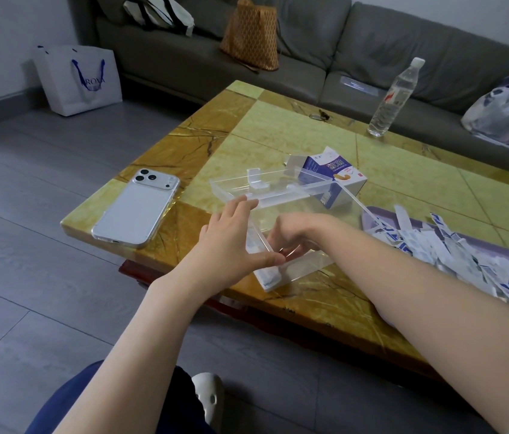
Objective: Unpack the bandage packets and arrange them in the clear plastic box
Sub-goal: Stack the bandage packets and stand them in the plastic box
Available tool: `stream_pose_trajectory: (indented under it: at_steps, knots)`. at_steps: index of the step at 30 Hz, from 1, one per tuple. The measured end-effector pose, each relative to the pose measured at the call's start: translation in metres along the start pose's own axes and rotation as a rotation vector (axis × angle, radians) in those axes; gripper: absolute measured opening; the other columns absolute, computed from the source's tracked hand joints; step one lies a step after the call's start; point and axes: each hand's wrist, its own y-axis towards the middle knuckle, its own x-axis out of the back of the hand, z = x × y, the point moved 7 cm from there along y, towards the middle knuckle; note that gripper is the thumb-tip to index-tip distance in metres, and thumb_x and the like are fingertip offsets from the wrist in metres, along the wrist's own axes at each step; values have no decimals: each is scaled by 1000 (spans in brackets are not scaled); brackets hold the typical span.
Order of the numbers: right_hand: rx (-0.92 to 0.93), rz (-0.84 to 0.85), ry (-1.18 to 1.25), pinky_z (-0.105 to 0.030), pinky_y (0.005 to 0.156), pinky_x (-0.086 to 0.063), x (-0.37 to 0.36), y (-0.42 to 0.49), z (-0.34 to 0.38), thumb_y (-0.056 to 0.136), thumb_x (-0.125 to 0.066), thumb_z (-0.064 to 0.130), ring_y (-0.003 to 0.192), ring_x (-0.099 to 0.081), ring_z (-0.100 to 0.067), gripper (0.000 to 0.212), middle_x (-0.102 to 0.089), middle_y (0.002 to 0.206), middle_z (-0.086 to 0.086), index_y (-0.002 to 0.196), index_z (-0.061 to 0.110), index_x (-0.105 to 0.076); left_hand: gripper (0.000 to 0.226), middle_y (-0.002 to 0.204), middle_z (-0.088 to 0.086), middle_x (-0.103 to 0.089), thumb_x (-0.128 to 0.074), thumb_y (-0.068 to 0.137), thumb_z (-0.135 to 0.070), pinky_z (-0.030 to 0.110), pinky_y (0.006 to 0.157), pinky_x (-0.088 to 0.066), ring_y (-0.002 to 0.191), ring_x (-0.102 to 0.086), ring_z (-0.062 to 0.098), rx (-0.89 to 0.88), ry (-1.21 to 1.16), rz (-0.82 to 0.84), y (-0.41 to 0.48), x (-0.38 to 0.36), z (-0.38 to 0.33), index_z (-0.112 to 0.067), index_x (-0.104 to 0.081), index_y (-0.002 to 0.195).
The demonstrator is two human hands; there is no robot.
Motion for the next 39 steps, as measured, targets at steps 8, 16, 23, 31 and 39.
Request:
stream_pose_trajectory:
  at_steps: [8,16,23,31,39]
  knots:
    - [45,1,59,-27,77,-51,1,-6,10,84,-57,-3,70,-55,-18,34,-62,94,-16,118,-3,-58,95,154,-6,-13,-71,72,-49,41,112,-21,139,-18,20,-5,-15,-4,1,0,0,-23,-17,147]
    - [149,-158,126,-28,78,-57,8,-6,7,82,-67,9,71,-63,-21,30,-62,72,-6,109,-4,-63,96,154,-6,-13,-71,72,-50,40,111,-22,138,-19,20,-6,-21,-10,1,-1,1,-22,-18,146]
    - [114,-75,161,-16,52,-50,9,-14,8,95,-44,5,50,-58,-12,27,-52,31,5,69,4,-50,94,154,-6,-14,-71,73,-48,40,112,-23,139,-19,20,-3,-22,-10,0,-1,1,-22,-19,146]
    - [246,-61,257,-31,78,-54,9,-30,10,96,-41,1,83,-64,-24,19,-64,98,-17,109,-1,-55,95,153,-5,-17,-71,71,-50,42,112,-24,137,-21,21,21,0,3,2,0,2,-24,-18,146]
    - [601,-914,330,-17,82,-40,64,-88,-39,97,-44,12,89,-52,-9,21,-54,111,0,114,9,-58,56,128,-16,-42,-65,80,-37,28,101,-30,124,-36,6,-172,-68,-245,-1,28,-44,-31,-43,132]
